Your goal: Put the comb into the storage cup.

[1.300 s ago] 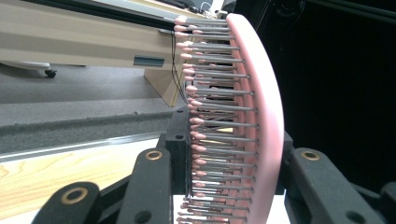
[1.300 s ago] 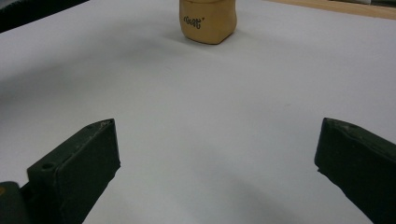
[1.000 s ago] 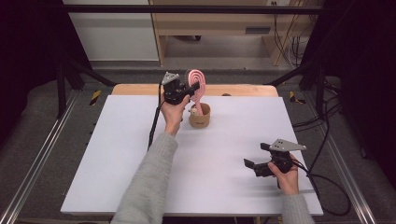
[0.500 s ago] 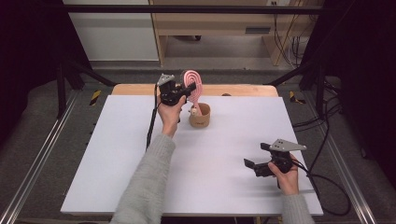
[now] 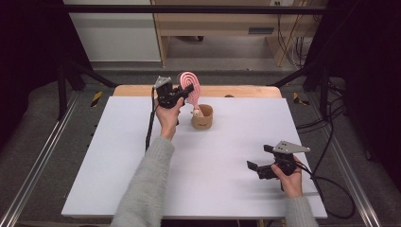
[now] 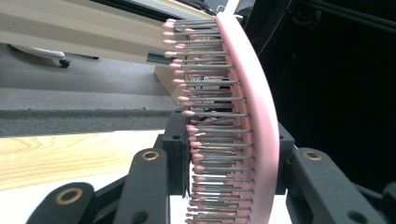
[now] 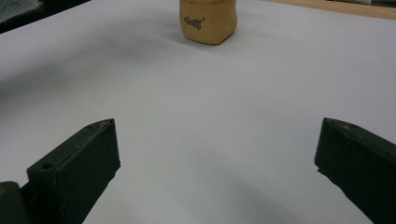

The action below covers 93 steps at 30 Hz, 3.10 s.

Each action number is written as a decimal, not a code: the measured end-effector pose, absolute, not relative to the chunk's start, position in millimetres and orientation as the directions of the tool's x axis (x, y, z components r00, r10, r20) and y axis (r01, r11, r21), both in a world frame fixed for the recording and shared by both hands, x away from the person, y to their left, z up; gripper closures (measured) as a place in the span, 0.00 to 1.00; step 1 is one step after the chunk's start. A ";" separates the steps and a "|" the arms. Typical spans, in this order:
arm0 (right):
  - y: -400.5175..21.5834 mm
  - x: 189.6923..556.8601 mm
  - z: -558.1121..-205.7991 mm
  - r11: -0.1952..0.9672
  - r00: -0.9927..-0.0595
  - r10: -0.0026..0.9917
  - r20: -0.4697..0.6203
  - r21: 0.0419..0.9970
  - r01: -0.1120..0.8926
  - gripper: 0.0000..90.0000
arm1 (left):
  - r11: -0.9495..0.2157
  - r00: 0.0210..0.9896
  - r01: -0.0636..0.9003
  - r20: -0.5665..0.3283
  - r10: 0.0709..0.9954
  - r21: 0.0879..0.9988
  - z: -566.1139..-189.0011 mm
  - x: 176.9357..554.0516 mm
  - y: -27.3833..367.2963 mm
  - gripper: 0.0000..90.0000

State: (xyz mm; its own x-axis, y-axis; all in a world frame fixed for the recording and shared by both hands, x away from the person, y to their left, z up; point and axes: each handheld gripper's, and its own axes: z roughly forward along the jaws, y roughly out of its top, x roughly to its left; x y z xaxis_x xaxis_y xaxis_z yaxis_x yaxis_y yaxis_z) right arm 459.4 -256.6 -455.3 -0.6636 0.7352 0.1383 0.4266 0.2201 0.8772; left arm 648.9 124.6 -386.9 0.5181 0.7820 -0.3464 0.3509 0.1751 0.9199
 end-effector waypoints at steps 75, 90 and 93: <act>-255.3 459.9 -455.0 0.214 -0.666 0.733 0.139 0.882 0.420 0.00 | -0.060 0.623 0.278 -0.132 0.771 0.959 -346.6 570.2 172.3 0.01; -254.7 459.6 -454.8 0.204 -0.663 0.734 0.147 0.883 0.422 0.00 | -0.079 0.662 0.258 -0.117 0.741 0.963 -354.9 535.4 197.9 0.01; -254.9 459.8 -454.9 0.206 -0.663 0.735 0.145 0.883 0.421 0.00 | -0.088 0.661 0.259 -0.110 0.742 0.962 -360.2 530.0 201.8 0.01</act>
